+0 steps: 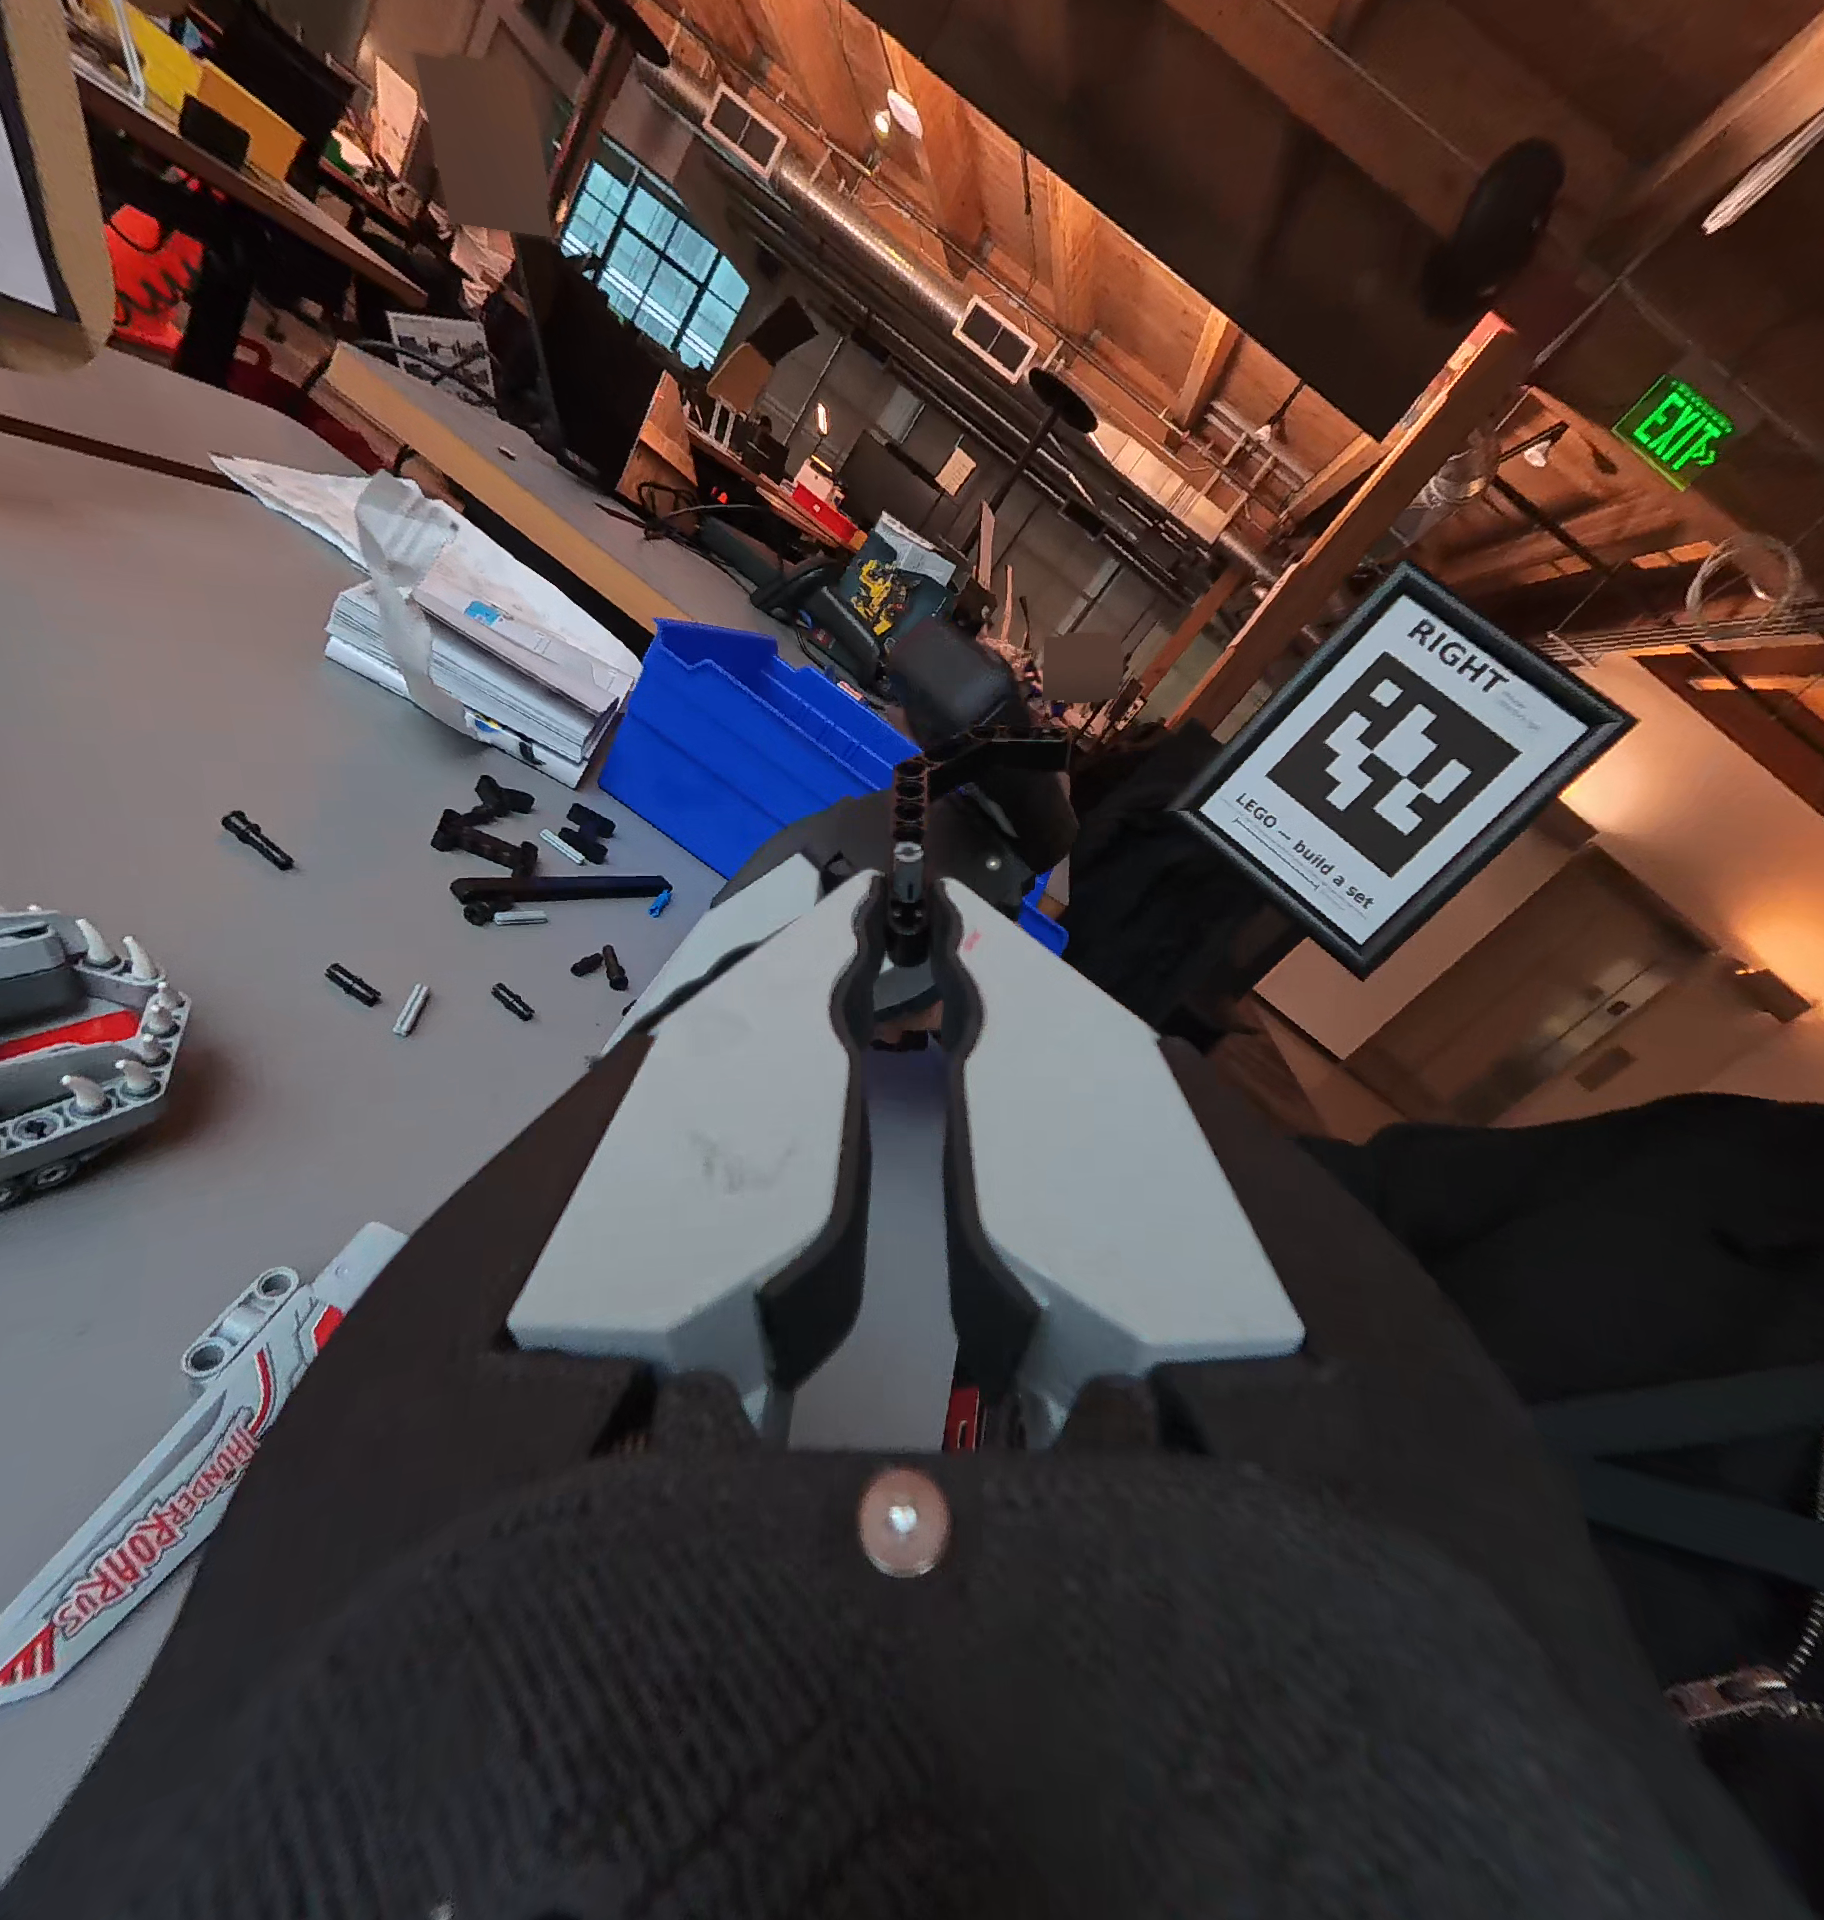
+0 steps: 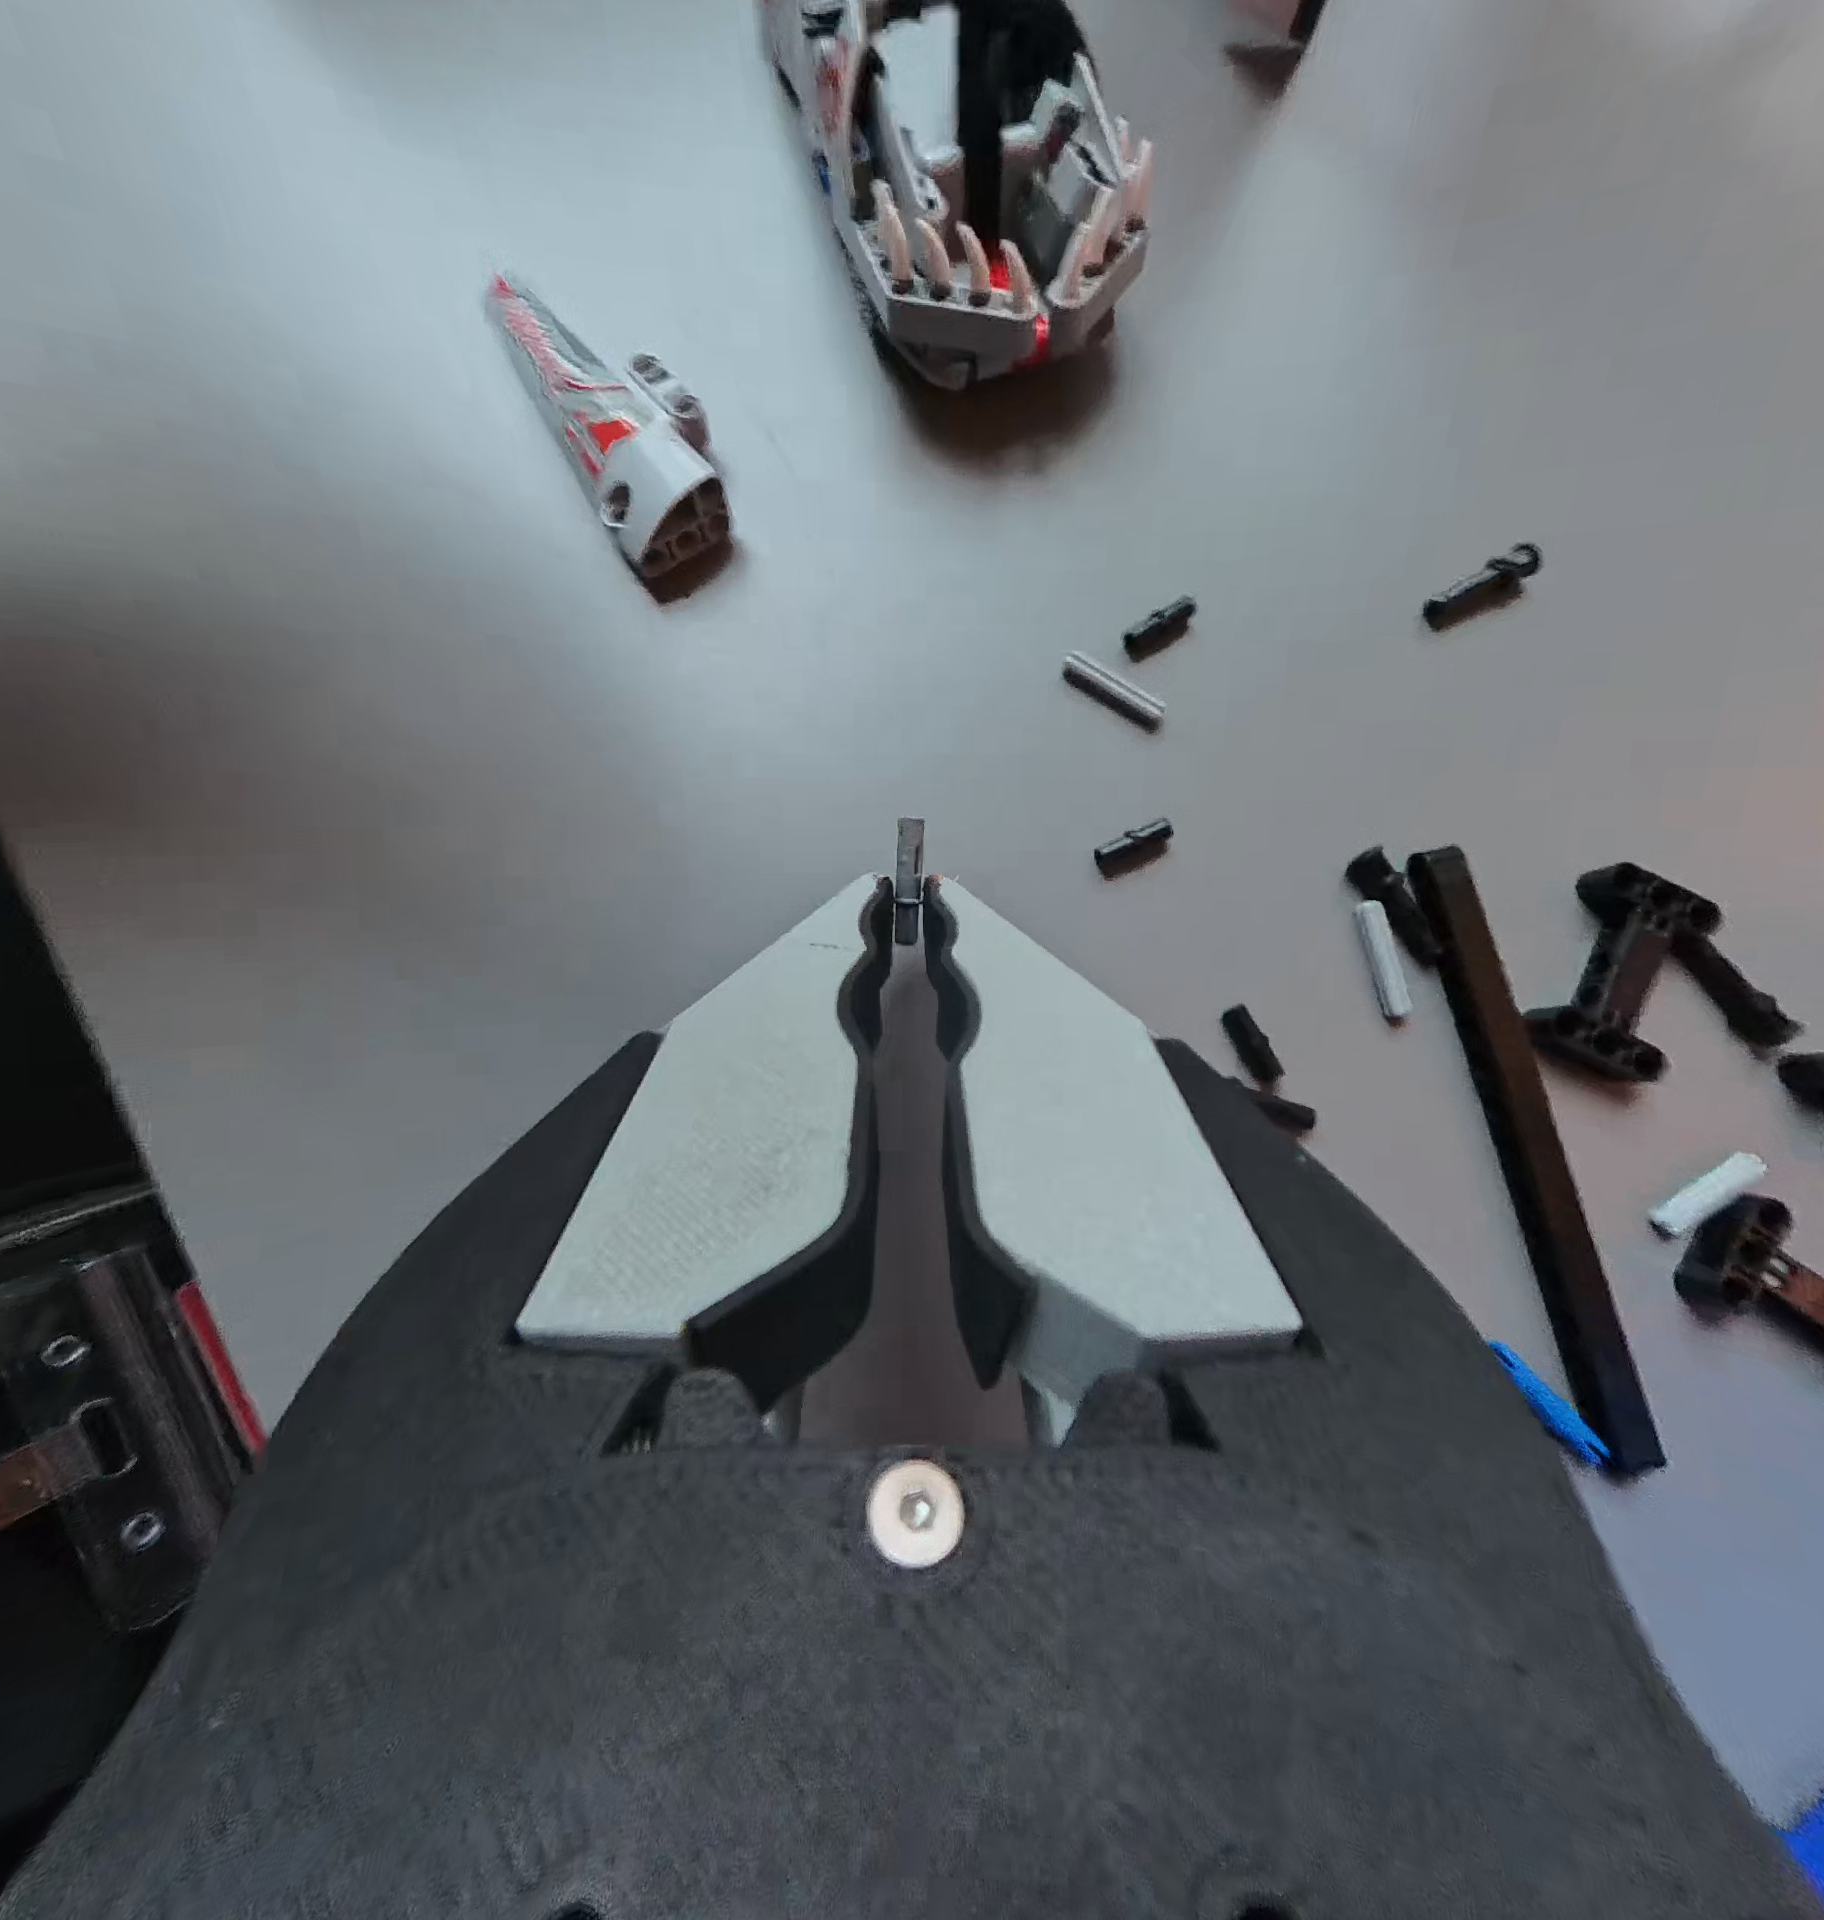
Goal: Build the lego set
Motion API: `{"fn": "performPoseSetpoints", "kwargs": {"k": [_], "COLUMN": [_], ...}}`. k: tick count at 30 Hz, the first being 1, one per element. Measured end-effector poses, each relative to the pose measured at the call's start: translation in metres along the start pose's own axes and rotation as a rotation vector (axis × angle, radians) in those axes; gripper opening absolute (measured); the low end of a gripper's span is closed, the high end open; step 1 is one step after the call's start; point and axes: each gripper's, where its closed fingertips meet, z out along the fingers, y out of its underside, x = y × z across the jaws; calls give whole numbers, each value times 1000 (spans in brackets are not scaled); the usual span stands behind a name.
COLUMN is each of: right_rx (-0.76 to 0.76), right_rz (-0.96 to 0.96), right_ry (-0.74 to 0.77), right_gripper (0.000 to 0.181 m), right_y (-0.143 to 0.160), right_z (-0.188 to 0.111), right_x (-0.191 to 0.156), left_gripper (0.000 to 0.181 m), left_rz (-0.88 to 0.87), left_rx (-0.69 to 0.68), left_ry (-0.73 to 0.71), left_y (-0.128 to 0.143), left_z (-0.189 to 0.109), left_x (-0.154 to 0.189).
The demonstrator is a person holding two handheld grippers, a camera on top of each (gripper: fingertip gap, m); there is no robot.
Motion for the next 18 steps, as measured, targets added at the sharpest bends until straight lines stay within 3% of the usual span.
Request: {"fn": "performPoseSetpoints", "kwargs": {"k": [5,8,12,18], "right_rx": [-28,57,48,422], "right_rz": [30,-13,1,47], "right_ry": [-54,-51,3,-320], "right_gripper": [34,36,37,36], "right_y": [8,-5,-5,-73], "right_z": [4,-3,-6,-63], "right_x": [-1,-4,6,-51], "left_gripper": [6,5,5,5], "left_rz": [-8,-6,-8,-16], "left_rx": [-3,-7,3,-29], "left_ry": [2,10,15,46], "left_y": [1,2,0,9], "left_z": [0,1,0,6], "left_x": [-2,0,1,7]}}
